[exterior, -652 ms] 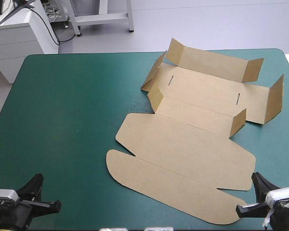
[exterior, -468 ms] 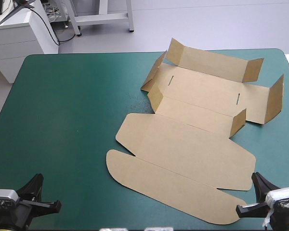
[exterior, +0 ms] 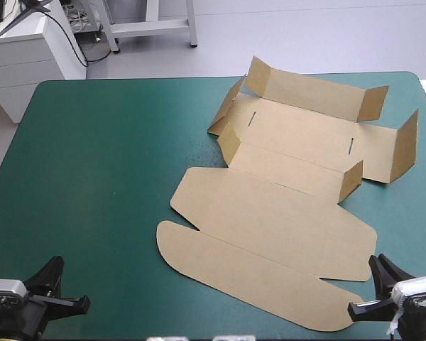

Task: Fold the box

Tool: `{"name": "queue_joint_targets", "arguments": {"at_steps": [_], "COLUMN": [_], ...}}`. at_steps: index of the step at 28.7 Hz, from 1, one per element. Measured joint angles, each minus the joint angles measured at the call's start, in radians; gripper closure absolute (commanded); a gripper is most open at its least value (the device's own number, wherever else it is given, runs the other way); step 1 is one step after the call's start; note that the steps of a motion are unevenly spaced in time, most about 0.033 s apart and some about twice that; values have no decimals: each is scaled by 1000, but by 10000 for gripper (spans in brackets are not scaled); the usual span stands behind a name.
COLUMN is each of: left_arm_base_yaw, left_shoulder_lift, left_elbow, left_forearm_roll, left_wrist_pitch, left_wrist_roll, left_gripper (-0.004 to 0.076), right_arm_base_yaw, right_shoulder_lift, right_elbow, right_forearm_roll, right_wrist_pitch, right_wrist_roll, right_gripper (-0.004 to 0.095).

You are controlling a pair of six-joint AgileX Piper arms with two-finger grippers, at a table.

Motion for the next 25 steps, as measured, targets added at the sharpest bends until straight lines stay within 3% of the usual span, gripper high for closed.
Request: {"name": "queue_joint_targets", "arguments": {"at_steps": [3, 7, 19, 25], "left_arm_base_yaw": [0, 0, 0, 0], "left_shoulder_lift": [0, 0, 0, 0], "left_elbow": [0, 0, 0, 0], "left_forearm_roll": [0, 0, 0, 0], "left_wrist_pitch": [0, 0, 0, 0], "left_wrist_roll": [0, 0, 0, 0], "left_gripper": [732, 732, 732, 732], "right_arm_base_yaw": [0, 0, 0, 0], "right_shoulder_lift": [0, 0, 15, 276], "right_elbow": [0, 0, -27, -153], "right_forearm_roll": [0, 0, -44, -75], "right_wrist_pitch": [0, 0, 2, 4], "right_wrist_roll": [0, 0, 33, 227], "right_gripper": [474, 361, 341, 280]}}
